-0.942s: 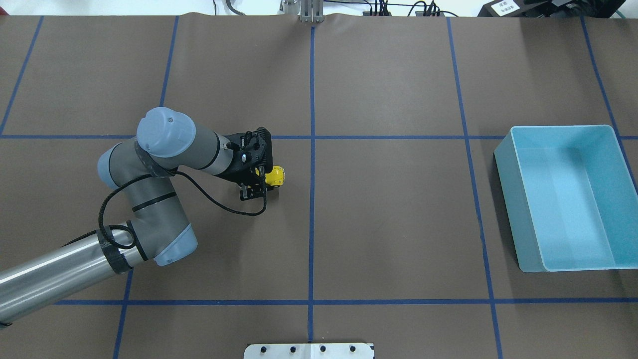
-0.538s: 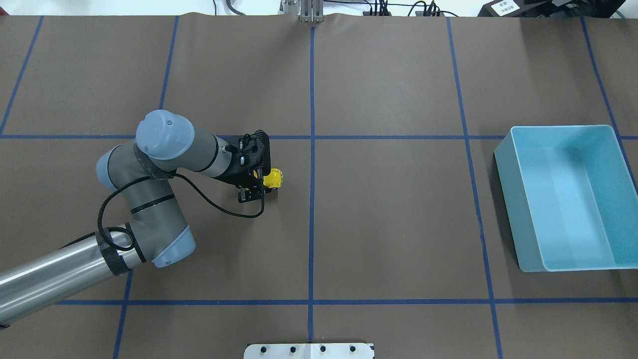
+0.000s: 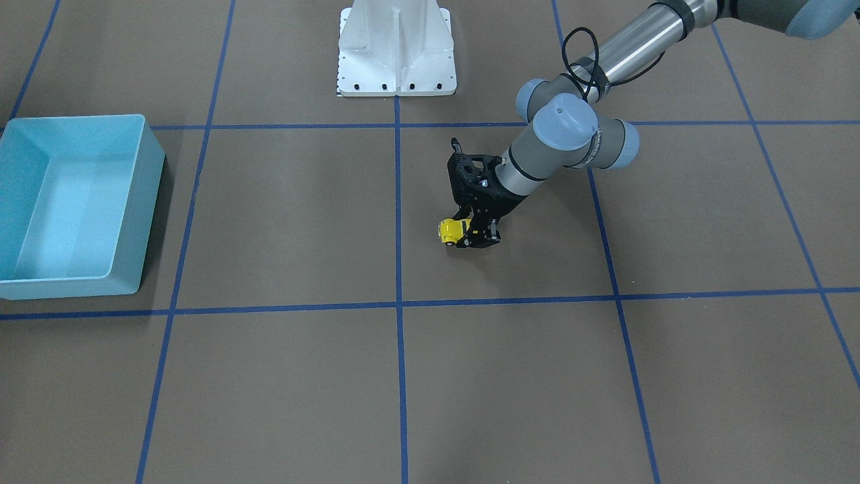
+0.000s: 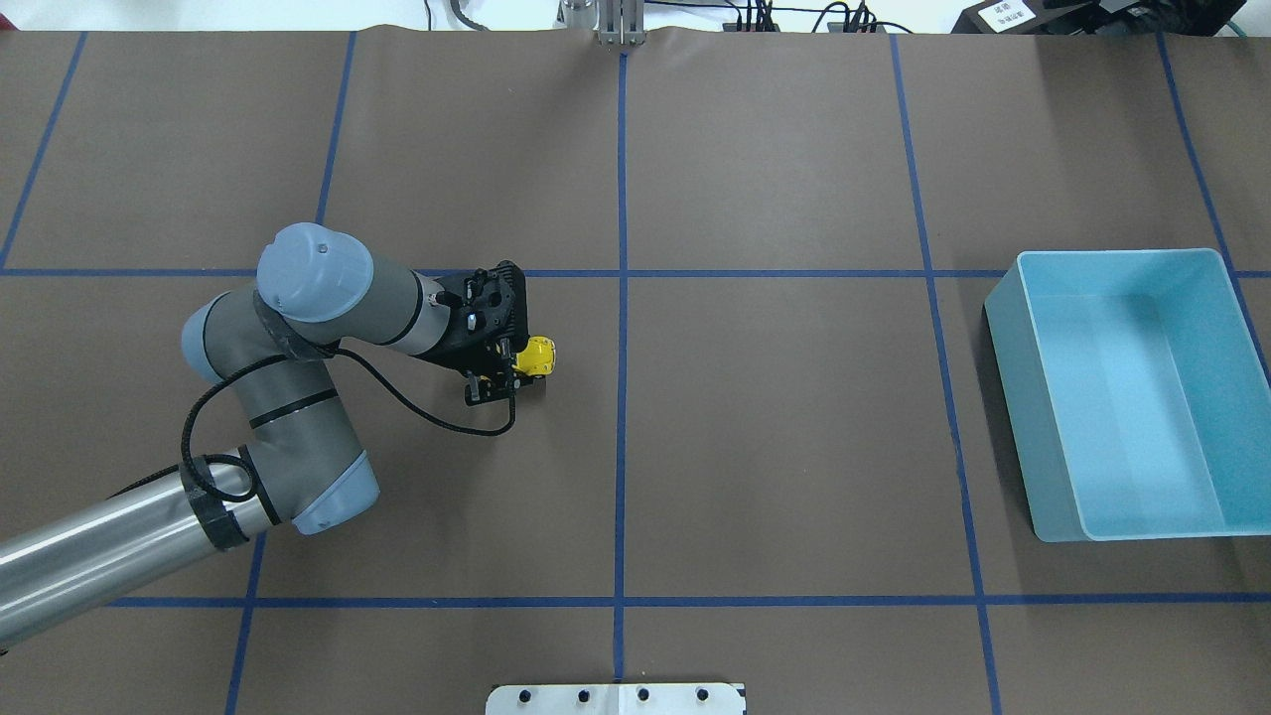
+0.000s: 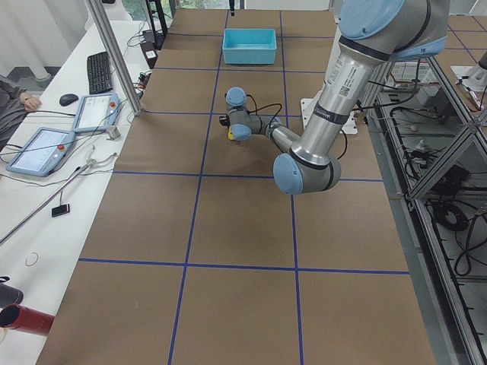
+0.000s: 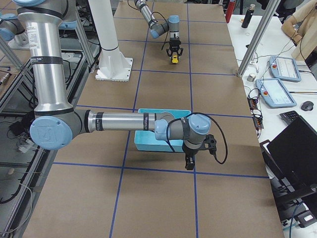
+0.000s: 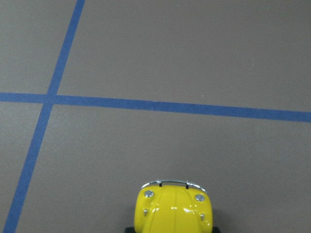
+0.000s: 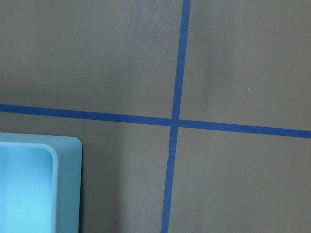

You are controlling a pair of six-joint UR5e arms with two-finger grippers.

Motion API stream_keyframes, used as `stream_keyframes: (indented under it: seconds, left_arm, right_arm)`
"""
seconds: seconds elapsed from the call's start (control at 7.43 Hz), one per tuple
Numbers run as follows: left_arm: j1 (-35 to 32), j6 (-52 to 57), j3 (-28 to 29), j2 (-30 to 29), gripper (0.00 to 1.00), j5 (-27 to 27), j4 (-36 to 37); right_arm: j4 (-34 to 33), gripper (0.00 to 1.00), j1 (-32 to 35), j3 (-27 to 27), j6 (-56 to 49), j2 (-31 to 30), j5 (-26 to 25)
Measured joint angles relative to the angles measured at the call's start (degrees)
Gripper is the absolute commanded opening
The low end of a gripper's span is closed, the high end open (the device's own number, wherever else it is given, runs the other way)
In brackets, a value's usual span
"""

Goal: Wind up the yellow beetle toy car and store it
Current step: 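Drag the yellow car back toward the robot with the left gripper to wind it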

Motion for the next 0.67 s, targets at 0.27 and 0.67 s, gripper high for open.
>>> stream_keyframes:
  seconds: [0.27,0.67]
  left_arm:
    - [-0.15,-0.02,-0.13,0.55,0.00,-0.40,-0.63]
    - [-0.47,-0.08,-0.33,1.86,0.00,-1.22,-1.70]
  right_arm:
    - [-0.01,1.00,-0.03,0.00,0.00,0.00,0.24]
    - [0.05,1.00,-0.08,0.00,0.00,0.01,0.36]
